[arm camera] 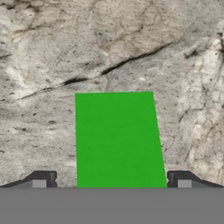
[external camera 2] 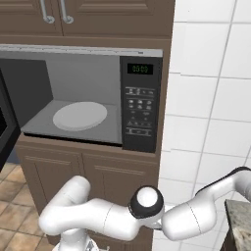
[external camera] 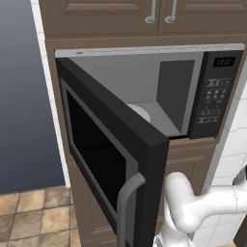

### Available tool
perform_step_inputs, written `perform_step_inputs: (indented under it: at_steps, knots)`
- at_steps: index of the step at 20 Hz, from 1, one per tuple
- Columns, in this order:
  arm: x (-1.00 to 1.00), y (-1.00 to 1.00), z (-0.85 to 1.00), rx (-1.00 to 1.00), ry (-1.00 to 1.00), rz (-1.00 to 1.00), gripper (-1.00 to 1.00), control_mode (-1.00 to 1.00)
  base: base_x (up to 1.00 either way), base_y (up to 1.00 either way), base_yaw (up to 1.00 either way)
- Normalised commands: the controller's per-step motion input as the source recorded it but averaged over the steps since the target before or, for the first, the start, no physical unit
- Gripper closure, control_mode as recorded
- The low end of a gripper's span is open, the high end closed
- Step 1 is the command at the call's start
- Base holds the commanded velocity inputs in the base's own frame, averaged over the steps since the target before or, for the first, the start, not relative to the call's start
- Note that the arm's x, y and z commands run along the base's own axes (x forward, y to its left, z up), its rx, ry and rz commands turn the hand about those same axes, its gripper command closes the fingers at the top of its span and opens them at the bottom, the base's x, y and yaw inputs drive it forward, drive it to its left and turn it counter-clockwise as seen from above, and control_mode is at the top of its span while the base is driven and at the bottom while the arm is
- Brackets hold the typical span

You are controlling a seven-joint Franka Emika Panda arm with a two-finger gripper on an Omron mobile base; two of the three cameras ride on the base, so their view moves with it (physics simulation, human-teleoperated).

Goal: Place the sponge inside the microwave to prepare for sanitizing.

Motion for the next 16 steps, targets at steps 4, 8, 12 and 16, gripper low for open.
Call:
perform_step_inputs:
  at_steps: [4, 8, 12, 16]
  knots:
    - [0.0, -0.11, 0.0, 0.09, 0.02, 0.0, -1.0, -1.0, 0.0, 0.0, 0.0]
    - [-0.12, 0.0, 0.0, 0.18, 0.03, 0.0, -1.0, -1.0, 0.0, 0.0, 0.0]
    - [-0.02, 0.0, -0.11, 0.21, 0.01, 0.0, -1.0, -1.0, 0.0, 0.0, 0.0]
    - [0.0, 0.0, -0.32, 0.21, 0.0, 0.0, -1.0, -1.0, 0.0, 0.0, 0.0]
